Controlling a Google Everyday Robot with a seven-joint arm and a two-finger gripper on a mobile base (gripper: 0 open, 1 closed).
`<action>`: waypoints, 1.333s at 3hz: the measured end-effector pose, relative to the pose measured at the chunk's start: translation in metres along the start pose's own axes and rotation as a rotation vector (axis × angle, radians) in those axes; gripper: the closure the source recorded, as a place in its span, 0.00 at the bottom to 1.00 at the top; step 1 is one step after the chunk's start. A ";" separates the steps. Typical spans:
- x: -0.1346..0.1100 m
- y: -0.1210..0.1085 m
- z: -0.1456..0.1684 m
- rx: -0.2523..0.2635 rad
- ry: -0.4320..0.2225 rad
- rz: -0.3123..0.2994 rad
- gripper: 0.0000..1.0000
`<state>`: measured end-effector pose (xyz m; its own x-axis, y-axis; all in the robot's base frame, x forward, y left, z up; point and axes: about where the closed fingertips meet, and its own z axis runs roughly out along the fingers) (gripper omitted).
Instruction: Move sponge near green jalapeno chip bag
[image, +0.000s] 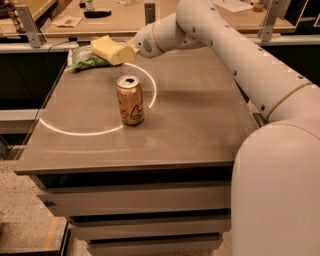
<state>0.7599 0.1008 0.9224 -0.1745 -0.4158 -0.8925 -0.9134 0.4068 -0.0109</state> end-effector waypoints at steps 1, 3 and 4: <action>-0.002 0.014 0.025 -0.035 0.007 0.011 1.00; 0.016 0.004 0.063 -0.066 0.028 0.039 1.00; 0.027 -0.010 0.079 -0.078 0.074 0.016 1.00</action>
Offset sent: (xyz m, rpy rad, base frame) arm 0.0155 0.0475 -0.0409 0.0203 0.0843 0.0191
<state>0.7933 0.1504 0.8630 -0.2129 -0.4698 -0.8567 -0.9357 0.3504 0.0404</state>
